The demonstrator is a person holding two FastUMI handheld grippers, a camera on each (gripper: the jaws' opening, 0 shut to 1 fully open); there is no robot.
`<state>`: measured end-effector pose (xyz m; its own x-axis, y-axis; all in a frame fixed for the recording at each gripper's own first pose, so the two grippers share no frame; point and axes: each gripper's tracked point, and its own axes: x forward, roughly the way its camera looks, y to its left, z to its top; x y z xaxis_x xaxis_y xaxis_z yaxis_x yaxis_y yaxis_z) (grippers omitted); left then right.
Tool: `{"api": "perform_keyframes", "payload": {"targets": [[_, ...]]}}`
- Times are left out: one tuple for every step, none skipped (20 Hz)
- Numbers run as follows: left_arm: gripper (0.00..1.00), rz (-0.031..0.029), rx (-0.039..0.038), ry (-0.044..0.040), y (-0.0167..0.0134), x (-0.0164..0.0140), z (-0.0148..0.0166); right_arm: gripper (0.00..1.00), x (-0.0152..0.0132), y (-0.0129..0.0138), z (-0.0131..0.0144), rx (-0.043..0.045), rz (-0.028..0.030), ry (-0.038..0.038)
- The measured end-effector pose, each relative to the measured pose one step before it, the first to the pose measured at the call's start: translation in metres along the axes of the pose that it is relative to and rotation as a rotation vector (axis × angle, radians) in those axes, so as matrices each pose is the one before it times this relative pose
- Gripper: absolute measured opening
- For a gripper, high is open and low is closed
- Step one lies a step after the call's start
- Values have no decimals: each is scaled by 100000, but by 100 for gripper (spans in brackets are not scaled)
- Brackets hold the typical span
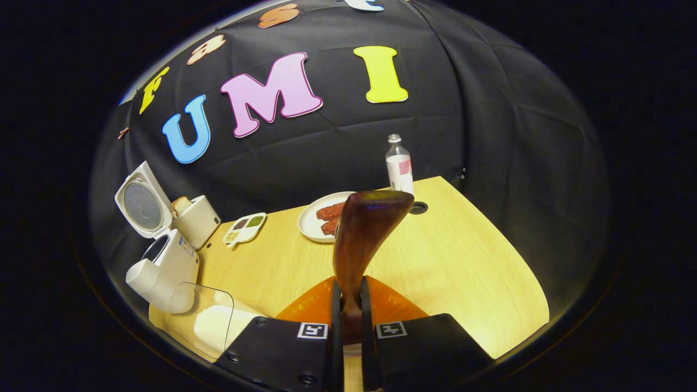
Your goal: Close the left gripper, press the button to open the rice cooker; take a wooden spoon from the chopstick holder with the right hand, scoop a spoonful of rice and pour it into the rice cooker, then put the wooden spoon back into the chopstick holder.
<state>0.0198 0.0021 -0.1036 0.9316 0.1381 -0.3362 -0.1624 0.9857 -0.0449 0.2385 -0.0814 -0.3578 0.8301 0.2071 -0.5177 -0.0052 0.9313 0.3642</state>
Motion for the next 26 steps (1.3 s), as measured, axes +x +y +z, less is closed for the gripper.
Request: {"api": "perform_keyframes", "payload": {"targets": [[95,119,401,30,-16,83,-20,17,124,-39,-49,28,11,68],[95,96,475,-65,3,4,13,17,53,-42,-55,-32,108,236],[95,28,441,-54,-6,23,22,20,-54,66,320,471,420,-1010],[95,-126,216,-36,-79,-28,93,20,-23,-283,463,507,-744,-1409],[95,56,138,-103,35,10,55,12,137,-352,400,933,-1139,-800],[95,-199,43,-157,-75,-30,88,15,-101,-281,1,1336,-909,-30],[95,-307,2,-96,-163,-97,-7,24,-40,-173,35,1456,-249,379],[95,-354,4,-5,-152,146,68,28,-71,-318,-182,275,-977,515],[95,-416,131,-216,-43,-107,96,40,-274,-197,-79,-550,-466,249],[95,-298,243,-103,-66,1,63,41,-247,-95,-24,-415,-47,58],[95,-221,14,-251,70,60,-21,52,-664,218,50,66,750,88],[95,-498,-187,-327,-34,51,195,69,-449,-54,-90,153,116,237],[95,-401,-223,-339,61,-81,188,72,-338,-228,-80,-25,-824,124],[95,-284,-55,-649,88,127,291,76,-459,-268,-230,107,-920,357],[95,-446,18,-639,75,149,314,78,-415,-207,-252,509,-1134,438],[95,-198,79,-1085,106,132,569,87,-936,-130,-29,864,-546,11],[95,-353,14,-1476,208,185,551,98,-669,33,-100,805,-388,-312],[95,-658,-87,-1613,-6,253,769,99,-899,-100,-22,189,-513,-855],[95,-881,-132,-1872,159,427,883,99,-980,-12,113,-785,-381,-971],[95,-716,-127,-1957,165,390,757,99,-1129,-5,111,-1234,-724,-1218],[95,-741,-72,-2154,149,479,976,98,-1193,-61,468,-1083,-751,-1846],[95,-879,54,-1962,104,670,950,98,-1299,-53,506,-742,-946,-1757],[95,-679,190,-2246,152,673,1142,98,-1169,50,514,-147,-773,-1808],[95,-258,219,-2716,279,784,1192,98,-1183,-16,524,-117,-1136,-1741],[95,-140,191,-2788,346,786,1168,99,-1113,-125,688,-338,-1530,-2037],[95,-543,-36,-2849,202,904,1158,99,-1018,-84,609,-331,-1620,-1829]]}}
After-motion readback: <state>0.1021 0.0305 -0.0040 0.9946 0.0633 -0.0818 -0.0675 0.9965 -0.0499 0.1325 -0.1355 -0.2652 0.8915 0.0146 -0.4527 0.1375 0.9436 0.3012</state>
